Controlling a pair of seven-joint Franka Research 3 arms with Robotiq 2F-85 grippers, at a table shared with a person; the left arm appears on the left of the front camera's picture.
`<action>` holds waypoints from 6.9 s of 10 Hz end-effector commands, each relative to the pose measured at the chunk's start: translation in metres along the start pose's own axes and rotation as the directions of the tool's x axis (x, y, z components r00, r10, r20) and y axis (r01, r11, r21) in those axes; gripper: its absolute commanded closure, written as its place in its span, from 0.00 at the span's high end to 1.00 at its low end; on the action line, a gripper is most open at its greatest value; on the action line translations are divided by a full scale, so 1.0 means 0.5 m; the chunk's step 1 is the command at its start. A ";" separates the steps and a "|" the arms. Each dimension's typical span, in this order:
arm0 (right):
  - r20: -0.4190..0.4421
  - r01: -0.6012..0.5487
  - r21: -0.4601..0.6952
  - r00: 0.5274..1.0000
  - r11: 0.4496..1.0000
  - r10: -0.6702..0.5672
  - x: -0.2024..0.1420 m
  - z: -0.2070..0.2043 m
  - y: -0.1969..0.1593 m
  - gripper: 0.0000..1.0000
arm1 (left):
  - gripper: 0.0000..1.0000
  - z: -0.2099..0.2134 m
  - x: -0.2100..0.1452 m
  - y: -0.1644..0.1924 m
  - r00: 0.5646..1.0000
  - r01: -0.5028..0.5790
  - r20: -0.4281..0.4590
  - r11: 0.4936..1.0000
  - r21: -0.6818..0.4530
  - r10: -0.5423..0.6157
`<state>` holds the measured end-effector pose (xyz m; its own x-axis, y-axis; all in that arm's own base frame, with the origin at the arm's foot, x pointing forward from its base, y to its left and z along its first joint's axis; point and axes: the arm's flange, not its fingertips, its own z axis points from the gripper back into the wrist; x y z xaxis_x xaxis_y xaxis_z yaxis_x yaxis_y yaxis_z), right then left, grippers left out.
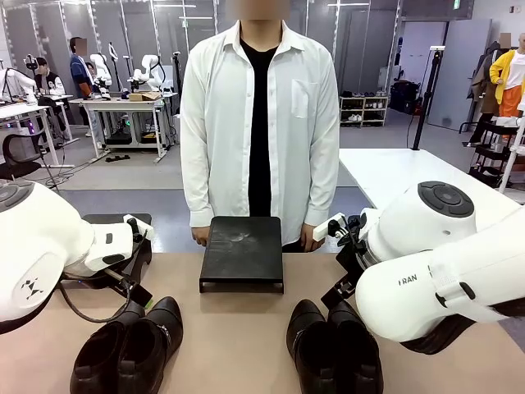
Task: Place the shoes on the stand as instructed by the person.
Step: Pick up one pair of Shoes and place it on the Shoes Stand indicated by the person.
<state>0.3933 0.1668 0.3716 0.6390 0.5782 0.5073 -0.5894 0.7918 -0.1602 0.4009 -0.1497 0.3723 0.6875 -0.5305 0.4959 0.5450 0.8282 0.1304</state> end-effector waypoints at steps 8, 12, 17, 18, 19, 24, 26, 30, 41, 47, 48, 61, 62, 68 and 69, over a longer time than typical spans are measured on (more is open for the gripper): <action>0.053 0.211 0.481 0.962 0.851 -0.268 -0.028 0.284 -0.230 1.00 | 1.00 0.290 0.026 0.198 0.971 -0.205 -0.026 0.781 -0.590 0.236; 0.049 0.360 0.676 0.849 0.643 -0.527 -0.279 0.378 -0.376 1.00 | 1.00 0.398 -0.183 0.351 0.918 -0.254 0.011 0.608 -0.752 0.397; 0.133 0.521 0.721 0.544 0.458 -0.828 -0.645 0.486 -0.436 1.00 | 1.00 0.454 -0.636 0.458 0.663 -0.415 0.013 0.382 -0.826 0.749; 0.138 0.537 0.718 0.515 0.444 -0.846 -0.673 0.498 -0.435 1.00 | 1.00 0.478 -0.707 0.455 0.591 -0.474 0.020 0.366 -0.801 0.807; 0.139 0.544 0.713 0.510 0.443 -0.849 -0.682 0.505 -0.432 1.00 | 1.00 0.493 -0.743 0.452 0.557 -0.494 0.029 0.359 -0.792 0.830; 0.127 0.567 0.705 0.490 0.426 -0.862 -0.697 0.517 -0.443 1.00 | 1.00 0.492 -0.773 0.449 0.527 -0.505 0.035 0.346 -0.790 0.849; 0.127 0.567 0.705 0.490 0.426 -0.862 -0.697 0.517 -0.443 1.00 | 1.00 0.492 -0.773 0.449 0.527 -0.505 0.035 0.346 -0.790 0.849; 0.127 0.567 0.705 0.490 0.426 -0.862 -0.697 0.517 -0.443 1.00 | 1.00 0.492 -0.773 0.449 0.527 -0.505 0.035 0.346 -0.790 0.849; 0.127 0.567 0.705 0.490 0.426 -0.862 -0.697 0.517 -0.443 1.00 | 1.00 0.492 -0.773 0.449 0.527 -0.505 0.035 0.346 -0.790 0.849; 0.127 0.567 0.705 0.490 0.426 -0.862 -0.697 0.517 -0.443 1.00 | 1.00 0.500 -0.725 0.447 0.524 -0.623 -0.021 0.366 -0.691 0.852; 0.127 0.567 0.705 0.490 0.426 -0.862 -0.697 0.517 -0.443 1.00 | 1.00 0.509 -0.664 0.429 0.555 -0.662 -0.068 0.391 -0.639 0.829; 0.127 0.567 0.705 0.490 0.426 -0.862 -0.697 0.517 -0.443 1.00 | 1.00 0.281 -0.097 -0.057 0.801 -0.456 -0.459 0.889 -0.049 0.385; 0.127 0.567 0.705 0.490 0.426 -0.862 -0.697 0.517 -0.443 1.00 | 1.00 0.251 -0.096 -0.083 0.803 -0.441 -0.456 0.897 -0.021 0.384; 0.127 0.567 0.705 0.490 0.426 -0.862 -0.697 0.517 -0.443 1.00 | 1.00 0.132 -0.119 -0.155 0.747 -0.576 -0.371 0.816 0.057 0.552; 0.127 0.567 0.705 0.490 0.426 -0.862 -0.697 0.517 -0.443 1.00 | 1.00 0.115 -0.125 -0.153 0.736 -0.590 -0.367 0.805 0.063 0.569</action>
<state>0.1742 -0.2595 0.4476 0.7675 -0.4294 0.4761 -0.2162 0.5258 0.8227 0.3258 -0.1860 0.4295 0.9956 -0.0127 0.0930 0.0270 0.9876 -0.1547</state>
